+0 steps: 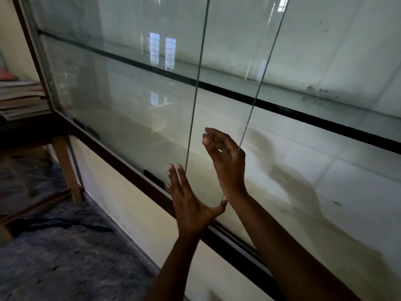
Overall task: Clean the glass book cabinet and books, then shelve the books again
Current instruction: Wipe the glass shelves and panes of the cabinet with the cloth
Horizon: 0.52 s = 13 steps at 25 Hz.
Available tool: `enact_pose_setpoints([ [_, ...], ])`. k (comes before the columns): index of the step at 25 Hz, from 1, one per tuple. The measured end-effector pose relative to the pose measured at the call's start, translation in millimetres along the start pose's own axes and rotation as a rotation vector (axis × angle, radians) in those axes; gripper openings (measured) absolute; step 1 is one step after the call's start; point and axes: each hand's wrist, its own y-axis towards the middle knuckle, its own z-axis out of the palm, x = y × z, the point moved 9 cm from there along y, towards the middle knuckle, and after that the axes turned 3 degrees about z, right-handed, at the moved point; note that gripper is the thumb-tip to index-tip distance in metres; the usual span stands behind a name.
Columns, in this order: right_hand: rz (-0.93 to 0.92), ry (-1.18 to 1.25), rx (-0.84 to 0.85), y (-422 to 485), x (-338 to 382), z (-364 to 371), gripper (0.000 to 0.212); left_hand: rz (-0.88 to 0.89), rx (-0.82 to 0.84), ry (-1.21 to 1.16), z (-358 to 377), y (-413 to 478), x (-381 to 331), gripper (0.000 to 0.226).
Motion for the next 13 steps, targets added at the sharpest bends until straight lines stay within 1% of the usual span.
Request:
enact_pose_setpoints([
  [2,-0.033,0.004,-0.037,-1.7,-0.6,-2.0,0.037,0.022,-0.039,-0.026,-1.5,-0.9,-0.9,0.125],
  [5,-0.031,0.027,-0.04,-0.7,-0.9,-0.2,0.043,0.032,-0.097,-0.028,-5.2,-2.1,-2.6,0.12],
  [8,-0.039,0.025,-0.044,5.8,-1.4,14.7,0.046,0.033,-0.142,-0.004,-15.6,-1.1,3.0,0.106],
  [11,-0.028,0.022,-0.033,15.8,-2.8,36.3,0.048,0.073,-0.199,0.11,-32.8,3.3,2.4,0.089],
  [13,-0.036,-0.006,-0.06,19.4,-5.1,41.2,0.049,0.085,-0.197,0.124,-38.1,5.0,1.8,0.087],
])
